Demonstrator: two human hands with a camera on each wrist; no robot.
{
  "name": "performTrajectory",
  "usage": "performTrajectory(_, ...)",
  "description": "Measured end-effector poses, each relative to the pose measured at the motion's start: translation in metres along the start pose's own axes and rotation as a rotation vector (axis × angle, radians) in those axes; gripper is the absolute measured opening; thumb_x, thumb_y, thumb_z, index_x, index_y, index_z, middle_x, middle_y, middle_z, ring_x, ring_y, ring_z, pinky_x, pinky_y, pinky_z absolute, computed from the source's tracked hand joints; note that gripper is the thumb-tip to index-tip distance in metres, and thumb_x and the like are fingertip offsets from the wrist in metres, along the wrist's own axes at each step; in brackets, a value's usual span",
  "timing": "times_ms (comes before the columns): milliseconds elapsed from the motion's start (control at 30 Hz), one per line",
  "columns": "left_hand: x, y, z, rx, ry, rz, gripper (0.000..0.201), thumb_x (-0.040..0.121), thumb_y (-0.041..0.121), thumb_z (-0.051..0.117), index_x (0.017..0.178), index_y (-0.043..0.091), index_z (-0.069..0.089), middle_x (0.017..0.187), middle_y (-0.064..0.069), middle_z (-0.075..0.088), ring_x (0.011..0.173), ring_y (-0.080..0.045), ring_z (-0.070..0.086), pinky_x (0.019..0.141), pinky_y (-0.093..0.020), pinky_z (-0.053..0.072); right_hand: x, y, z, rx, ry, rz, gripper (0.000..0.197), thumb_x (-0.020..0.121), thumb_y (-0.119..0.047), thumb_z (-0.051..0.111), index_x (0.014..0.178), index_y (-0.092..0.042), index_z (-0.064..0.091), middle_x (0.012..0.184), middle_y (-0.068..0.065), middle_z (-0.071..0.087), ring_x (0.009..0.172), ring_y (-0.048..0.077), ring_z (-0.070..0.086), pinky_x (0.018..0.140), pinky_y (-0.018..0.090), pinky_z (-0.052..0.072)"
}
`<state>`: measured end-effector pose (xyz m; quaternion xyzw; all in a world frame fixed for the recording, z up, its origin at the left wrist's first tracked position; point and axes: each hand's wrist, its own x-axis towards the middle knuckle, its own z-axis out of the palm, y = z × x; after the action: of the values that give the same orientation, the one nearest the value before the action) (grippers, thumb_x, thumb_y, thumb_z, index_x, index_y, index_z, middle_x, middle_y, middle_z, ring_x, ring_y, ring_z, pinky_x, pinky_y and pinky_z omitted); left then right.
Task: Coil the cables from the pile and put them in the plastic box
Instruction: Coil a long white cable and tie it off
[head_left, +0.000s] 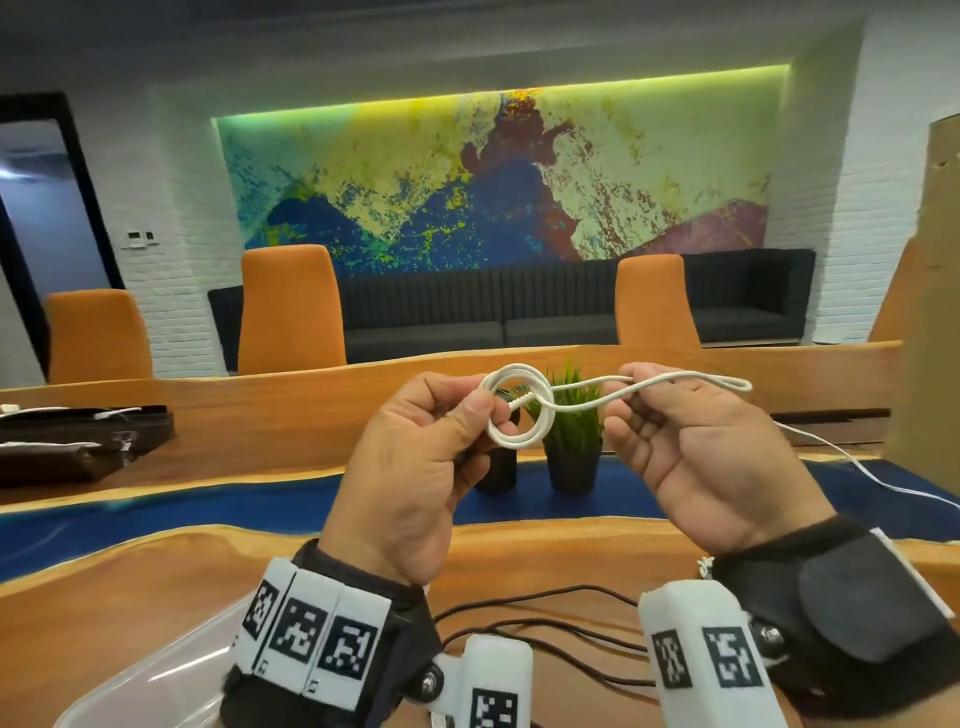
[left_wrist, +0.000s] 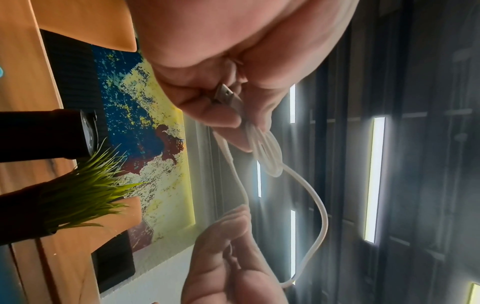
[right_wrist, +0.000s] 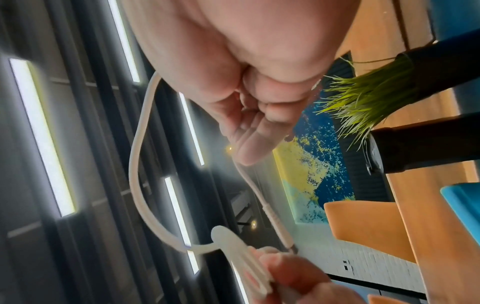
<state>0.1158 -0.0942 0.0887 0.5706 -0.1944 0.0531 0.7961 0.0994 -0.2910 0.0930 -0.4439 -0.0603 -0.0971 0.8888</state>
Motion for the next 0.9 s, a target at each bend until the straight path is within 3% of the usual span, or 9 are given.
performTrajectory(200, -0.001, 0.001, 0.0, -0.111, -0.045, -0.059, 0.018, 0.08, 0.02, 0.062, 0.096, 0.015, 0.069, 0.077, -0.002, 0.071, 0.066, -0.008, 0.063, 0.052, -0.018, 0.047, 0.005, 0.003, -0.003, 0.211, -0.043, 0.124, 0.018, 0.096, -0.011, 0.05, 0.093, -0.005, 0.067, 0.08, 0.01, 0.065, 0.063, 0.013, 0.063, 0.055, 0.02, 0.057)
performTrajectory(300, 0.002, 0.003, -0.004, -0.205, -0.042, -0.077, 0.017, 0.081, 0.018, 0.061, 0.095, 0.015, 0.068, 0.075, -0.002, 0.069, 0.063, -0.008, 0.06, 0.048, -0.017, 0.046, 0.009, -0.001, -0.009, 0.351, -0.094, 0.205, 0.014, 0.08, -0.007, 0.069, 0.094, -0.005, 0.069, 0.078, 0.009, 0.064, 0.062, 0.012, 0.062, 0.052, 0.021, 0.056)
performTrajectory(367, 0.003, 0.005, -0.007, -0.242, -0.034, -0.084, 0.016, 0.082, 0.018, 0.061, 0.096, 0.015, 0.068, 0.075, -0.001, 0.068, 0.062, -0.008, 0.06, 0.047, -0.016, 0.046, 0.012, -0.002, -0.015, 0.439, -0.176, 0.258, 0.043, 0.054, 0.003, 0.087, 0.094, -0.003, 0.071, 0.08, 0.009, 0.064, 0.062, 0.014, 0.063, 0.052, 0.022, 0.056)
performTrajectory(433, 0.003, 0.005, -0.007, -0.272, -0.038, -0.097, 0.016, 0.082, 0.018, 0.061, 0.096, 0.015, 0.068, 0.075, -0.001, 0.068, 0.061, -0.008, 0.06, 0.047, -0.016, 0.045, 0.012, -0.002, -0.016, 0.502, -0.242, 0.302, 0.063, 0.042, 0.008, 0.092, 0.1, -0.003, 0.069, 0.081, 0.008, 0.063, 0.062, 0.014, 0.064, 0.052, 0.023, 0.056)
performTrajectory(500, 0.002, 0.003, -0.006, -0.306, -0.049, -0.122, 0.017, 0.083, 0.017, 0.061, 0.098, 0.014, 0.068, 0.076, -0.003, 0.067, 0.06, -0.008, 0.06, 0.046, -0.015, 0.045, 0.012, 0.001, -0.015, 0.573, -0.295, 0.34, 0.07, 0.045, 0.011, 0.09, 0.108, -0.004, 0.063, 0.082, 0.007, 0.062, 0.061, 0.014, 0.064, 0.051, 0.023, 0.056)
performTrajectory(600, 0.001, -0.002, 0.0, -0.34, -0.067, -0.146, 0.015, 0.082, 0.017, 0.062, 0.093, 0.015, 0.071, 0.077, -0.004, 0.068, 0.059, -0.009, 0.059, 0.046, -0.015, 0.044, 0.01, 0.004, -0.009, 0.577, -0.336, 0.39, 0.049, 0.054, 0.007, 0.088, 0.097, 0.0, 0.065, 0.079, 0.006, 0.062, 0.06, 0.013, 0.063, 0.05, 0.023, 0.056)
performTrajectory(700, -0.001, -0.007, 0.007, -0.346, -0.12, -0.124, 0.013, 0.082, 0.015, 0.061, 0.086, 0.016, 0.074, 0.077, -0.005, 0.068, 0.061, -0.01, 0.061, 0.048, -0.017, 0.047, 0.001, 0.012, 0.001, 0.337, -0.424, 0.419, 0.033, 0.065, -0.009, 0.087, 0.092, -0.006, 0.067, 0.072, 0.001, 0.058, 0.056, 0.007, 0.054, 0.048, 0.018, 0.05)
performTrajectory(800, -0.003, -0.012, 0.011, -0.265, -0.143, -0.022, 0.013, 0.086, 0.014, 0.059, 0.091, 0.013, 0.071, 0.082, -0.009, 0.07, 0.07, -0.015, 0.065, 0.057, -0.022, 0.053, -0.01, 0.018, 0.009, 0.061, -0.562, 0.354, 0.018, 0.088, -0.023, 0.066, 0.101, -0.01, 0.063, 0.073, 0.001, 0.046, 0.061, 0.01, 0.04, 0.052, 0.02, 0.037)
performTrajectory(900, -0.004, -0.011, 0.011, -0.146, -0.136, 0.092, 0.014, 0.088, 0.014, 0.057, 0.097, 0.01, 0.066, 0.085, -0.012, 0.07, 0.075, -0.019, 0.067, 0.065, -0.027, 0.056, -0.015, 0.016, 0.006, -0.051, -0.697, 0.292, 0.026, 0.081, -0.021, 0.069, 0.103, -0.009, 0.063, 0.084, 0.007, 0.047, 0.073, 0.017, 0.043, 0.062, 0.029, 0.039)
